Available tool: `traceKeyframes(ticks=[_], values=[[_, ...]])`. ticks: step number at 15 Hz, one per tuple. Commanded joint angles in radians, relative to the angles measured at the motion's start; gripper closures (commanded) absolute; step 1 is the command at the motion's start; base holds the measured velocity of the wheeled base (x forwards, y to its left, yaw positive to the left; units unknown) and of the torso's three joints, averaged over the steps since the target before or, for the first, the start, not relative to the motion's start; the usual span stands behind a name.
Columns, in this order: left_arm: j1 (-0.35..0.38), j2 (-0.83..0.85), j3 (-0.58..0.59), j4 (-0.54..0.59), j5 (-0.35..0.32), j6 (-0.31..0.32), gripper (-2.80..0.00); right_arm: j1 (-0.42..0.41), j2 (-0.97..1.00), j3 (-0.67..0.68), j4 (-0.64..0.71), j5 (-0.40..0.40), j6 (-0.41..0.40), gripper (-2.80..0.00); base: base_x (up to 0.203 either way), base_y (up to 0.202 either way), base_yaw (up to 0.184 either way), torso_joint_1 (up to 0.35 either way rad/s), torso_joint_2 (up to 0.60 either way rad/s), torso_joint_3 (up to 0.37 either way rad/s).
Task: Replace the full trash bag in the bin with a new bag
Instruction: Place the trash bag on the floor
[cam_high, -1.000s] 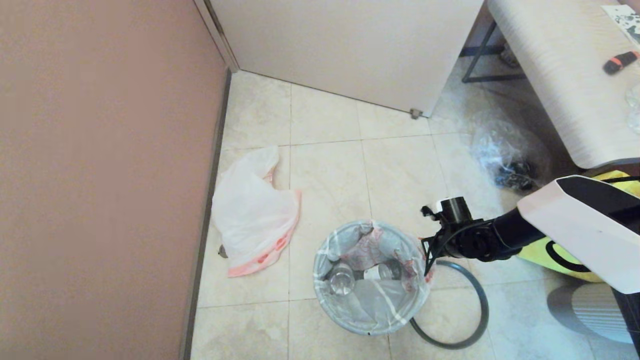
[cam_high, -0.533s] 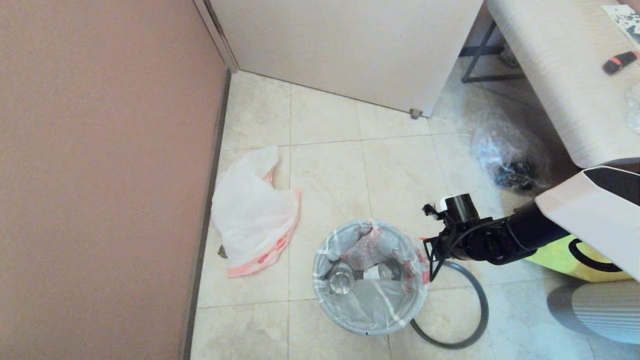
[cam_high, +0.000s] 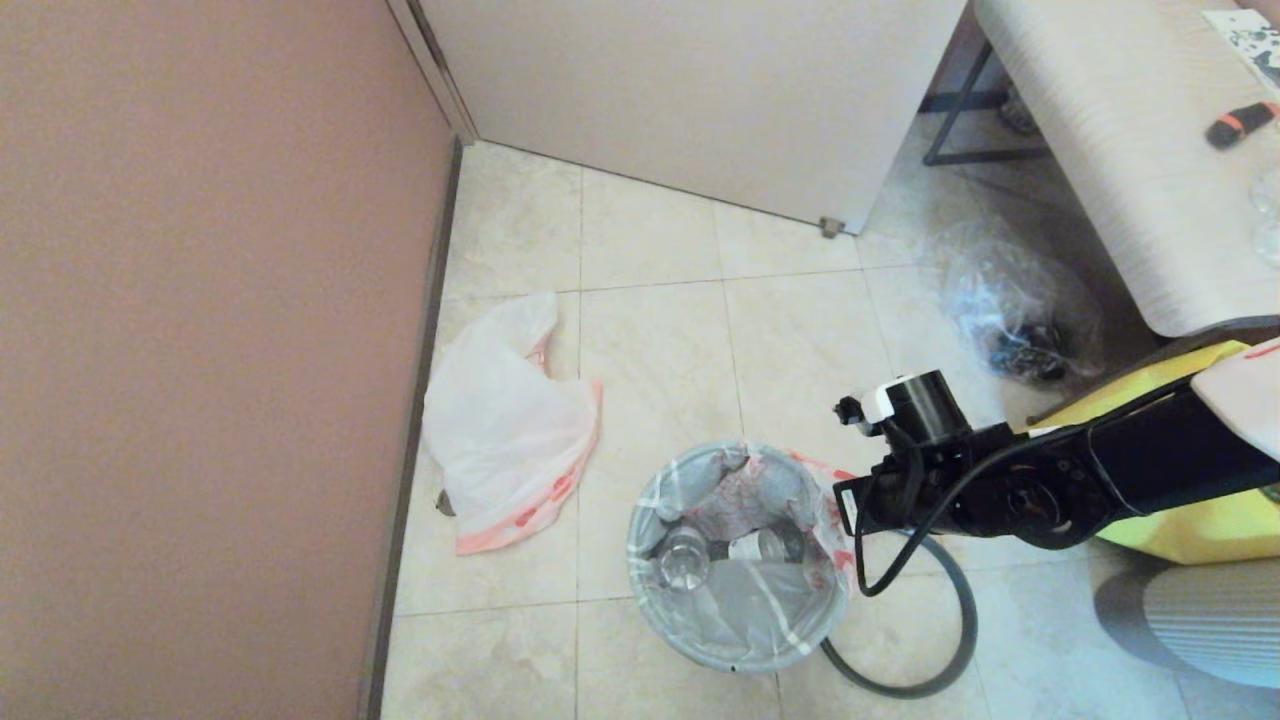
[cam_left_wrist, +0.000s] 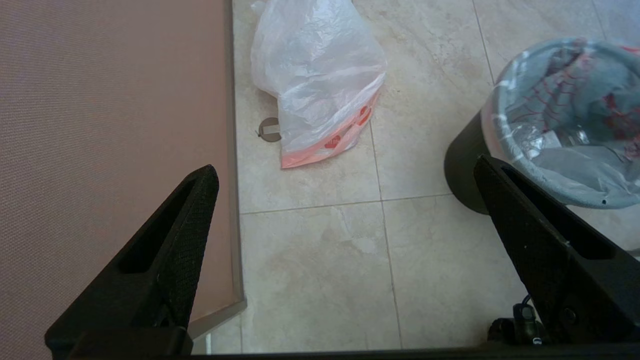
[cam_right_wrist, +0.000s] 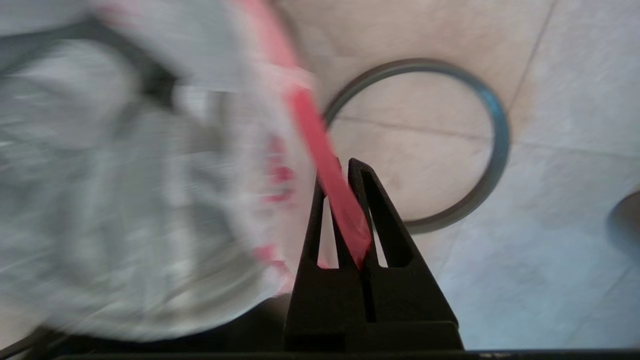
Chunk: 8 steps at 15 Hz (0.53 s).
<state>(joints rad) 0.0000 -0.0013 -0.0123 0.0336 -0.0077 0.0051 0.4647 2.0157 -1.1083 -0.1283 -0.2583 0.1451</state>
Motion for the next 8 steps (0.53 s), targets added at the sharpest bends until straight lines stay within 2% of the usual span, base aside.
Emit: traceKeyframes(ticks=[1,4,8], values=[[0.0,0.001,0.0,0.0,0.0,-0.001,-2.8,0.03,-0.07,0.007,0.022,-0.001,0.025,0.0,0.0,0.0,0.0,0.0,0.0,0.0],[0.0,0.001,0.0,0.0,0.0,0.0,-2.8,0.077,-0.084,0.009,0.039,-0.001,0.075,0.0,0.0,0.0,0.0,0.0,0.0,0.0],[0.0,0.001,0.0,0.0,0.0,0.0,-2.8,0.115,-0.07,0.011,0.033,-0.001,0.102,0.0,0.0,0.0,0.0,0.0,0.0,0.0]])
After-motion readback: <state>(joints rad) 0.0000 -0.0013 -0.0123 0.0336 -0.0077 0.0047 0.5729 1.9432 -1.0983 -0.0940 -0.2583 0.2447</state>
